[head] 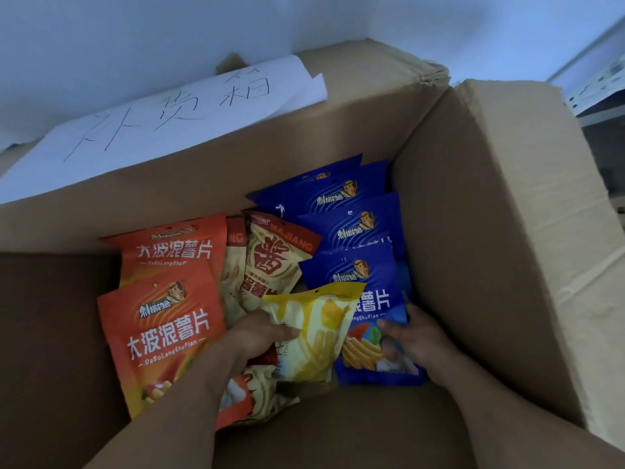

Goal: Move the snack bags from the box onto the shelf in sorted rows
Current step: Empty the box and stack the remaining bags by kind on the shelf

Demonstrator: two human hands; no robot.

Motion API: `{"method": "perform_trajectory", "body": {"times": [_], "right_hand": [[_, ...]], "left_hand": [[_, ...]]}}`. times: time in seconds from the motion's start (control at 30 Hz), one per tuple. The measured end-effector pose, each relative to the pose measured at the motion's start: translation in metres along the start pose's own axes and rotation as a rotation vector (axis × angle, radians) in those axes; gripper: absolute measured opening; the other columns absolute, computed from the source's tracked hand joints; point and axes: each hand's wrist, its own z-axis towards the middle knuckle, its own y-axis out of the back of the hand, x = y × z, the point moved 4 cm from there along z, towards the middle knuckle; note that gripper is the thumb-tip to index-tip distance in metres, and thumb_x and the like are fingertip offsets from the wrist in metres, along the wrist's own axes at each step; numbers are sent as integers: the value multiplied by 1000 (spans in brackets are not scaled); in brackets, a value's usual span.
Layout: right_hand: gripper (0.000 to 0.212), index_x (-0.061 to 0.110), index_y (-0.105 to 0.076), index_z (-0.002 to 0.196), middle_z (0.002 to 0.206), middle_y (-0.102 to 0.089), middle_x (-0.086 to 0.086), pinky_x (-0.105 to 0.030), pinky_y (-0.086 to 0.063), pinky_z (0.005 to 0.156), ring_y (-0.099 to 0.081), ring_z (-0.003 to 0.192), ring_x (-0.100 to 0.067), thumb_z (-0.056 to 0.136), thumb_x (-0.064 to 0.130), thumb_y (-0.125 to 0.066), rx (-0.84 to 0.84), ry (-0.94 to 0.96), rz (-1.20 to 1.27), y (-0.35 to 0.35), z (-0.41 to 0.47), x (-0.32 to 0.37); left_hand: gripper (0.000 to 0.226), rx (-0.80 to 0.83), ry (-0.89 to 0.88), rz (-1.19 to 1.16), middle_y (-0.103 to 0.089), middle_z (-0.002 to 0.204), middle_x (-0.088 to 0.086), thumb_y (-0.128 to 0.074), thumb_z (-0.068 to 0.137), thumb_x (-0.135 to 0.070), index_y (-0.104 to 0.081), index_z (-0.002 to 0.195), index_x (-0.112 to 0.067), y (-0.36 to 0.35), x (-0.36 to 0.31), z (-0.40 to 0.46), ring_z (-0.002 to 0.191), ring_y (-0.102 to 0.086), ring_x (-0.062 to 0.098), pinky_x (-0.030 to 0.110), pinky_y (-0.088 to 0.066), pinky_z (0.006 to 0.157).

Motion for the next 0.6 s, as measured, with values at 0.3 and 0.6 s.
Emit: {"method": "perform_trajectory", "body": {"times": [0.3, 0.6], "right_hand": [[11, 17, -58, 101, 82, -63, -3, -32, -48, 66, -61, 78, -23, 101, 28, -57, -128, 81, -66, 5, -28, 21], [25, 2, -60, 117, 69, -62, -10, -26, -52, 44, -63, 49, -16, 101, 21, -57, -262, 270, 157, 32, -165, 67]], "left_hand": [[34, 28, -94, 31, -65, 110, -9, -78, 83, -36, -63, 112, -28, 22, -10, -47, 107, -60, 13, 27, -45, 92], [22, 84, -389, 144, -77, 108, -5, -75, 89, -19, -72, 110, -18, 51, -73, -166, 105, -70, 16, 39, -56, 97]]}}
